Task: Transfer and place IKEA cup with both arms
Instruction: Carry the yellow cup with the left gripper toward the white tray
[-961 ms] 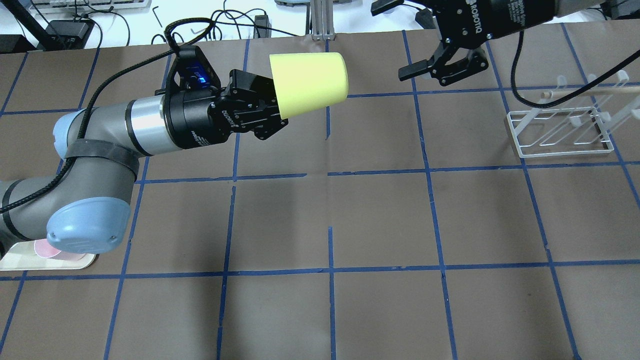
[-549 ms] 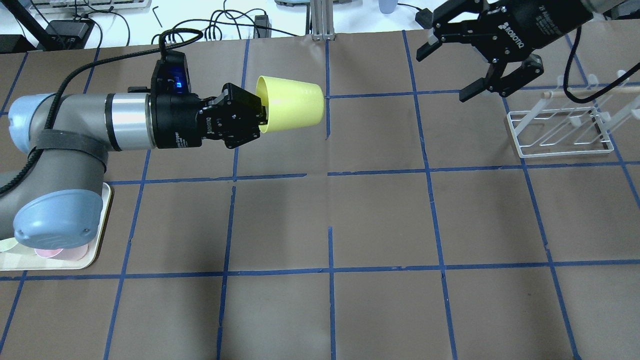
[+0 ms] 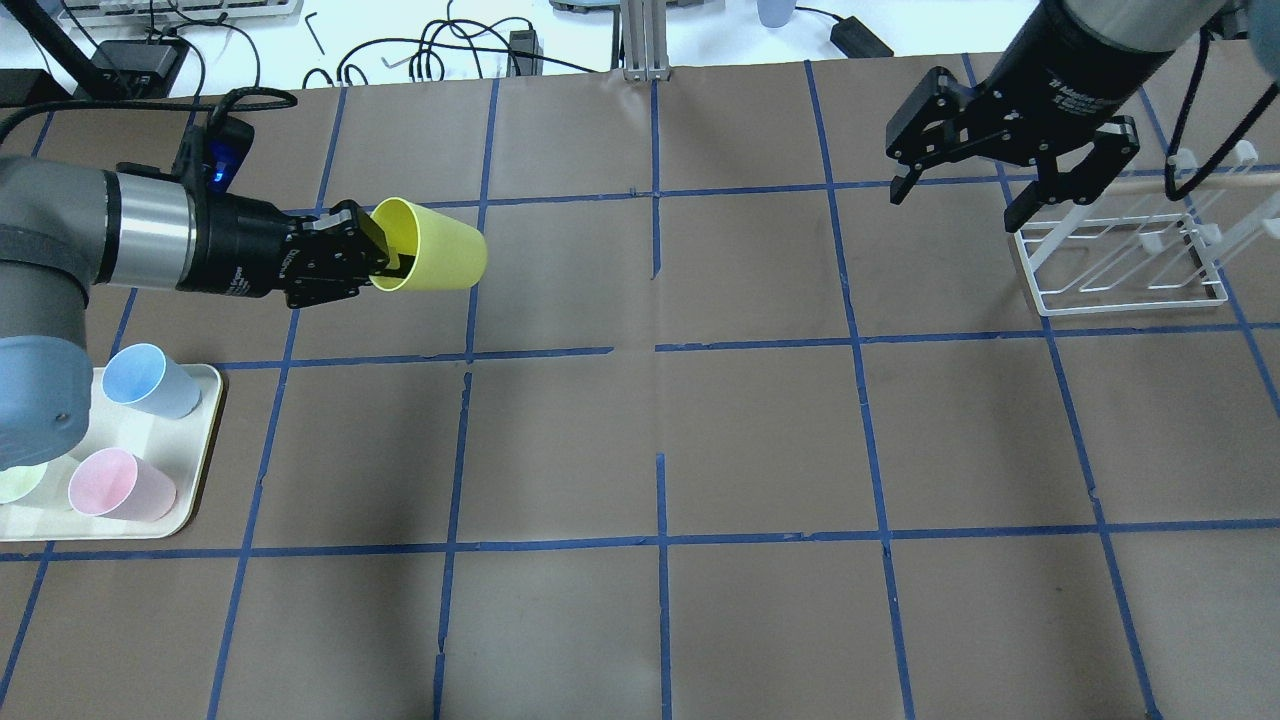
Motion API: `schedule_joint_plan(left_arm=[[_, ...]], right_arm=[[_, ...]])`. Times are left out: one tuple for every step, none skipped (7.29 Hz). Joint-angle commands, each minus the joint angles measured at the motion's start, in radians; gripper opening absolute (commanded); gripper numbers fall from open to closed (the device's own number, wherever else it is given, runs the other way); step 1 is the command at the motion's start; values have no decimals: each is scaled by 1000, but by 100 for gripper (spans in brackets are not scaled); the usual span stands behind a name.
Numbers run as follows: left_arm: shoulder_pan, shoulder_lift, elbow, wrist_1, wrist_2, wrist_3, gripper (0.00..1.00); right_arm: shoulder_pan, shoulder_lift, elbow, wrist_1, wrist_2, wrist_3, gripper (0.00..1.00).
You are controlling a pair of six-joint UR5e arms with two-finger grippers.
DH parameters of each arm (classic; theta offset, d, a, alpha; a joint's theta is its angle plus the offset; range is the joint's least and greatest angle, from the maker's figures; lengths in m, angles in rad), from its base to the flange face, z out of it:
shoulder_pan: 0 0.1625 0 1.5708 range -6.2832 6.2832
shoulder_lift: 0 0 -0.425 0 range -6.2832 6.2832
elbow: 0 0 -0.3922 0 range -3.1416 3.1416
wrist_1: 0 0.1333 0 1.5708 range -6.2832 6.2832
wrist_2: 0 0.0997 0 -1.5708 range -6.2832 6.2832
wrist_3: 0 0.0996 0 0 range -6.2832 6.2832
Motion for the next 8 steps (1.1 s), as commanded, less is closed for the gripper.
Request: schedule_joint_plan(left_arm=[[60,-27,45,-62,304,228,0],[92,-41,66,-66,377,313,0],[127,-59,108,-104,444,408,0],[163,-90,184,-172,515,499,0],[196,-127,264,-213,582,610,0],[248,-186,324,-218,613,718,0],[316,-251,362,-219,615,834,0],[380,-310,396,-218,626,921,0]], right_arm=[[148,52,-9,-100,-155,86,100],[153,55,-15,-116,-170,77,100],[149,49,-12,-181,-170,54,100],[147,47,-11,-211,-170,10,100],[141,43,-2,-213,-165,5,100],[146,43,0,-211,-161,-4,100],[143,40,-9,-196,-154,0,100],[140,32,-14,-126,-119,-6,100]])
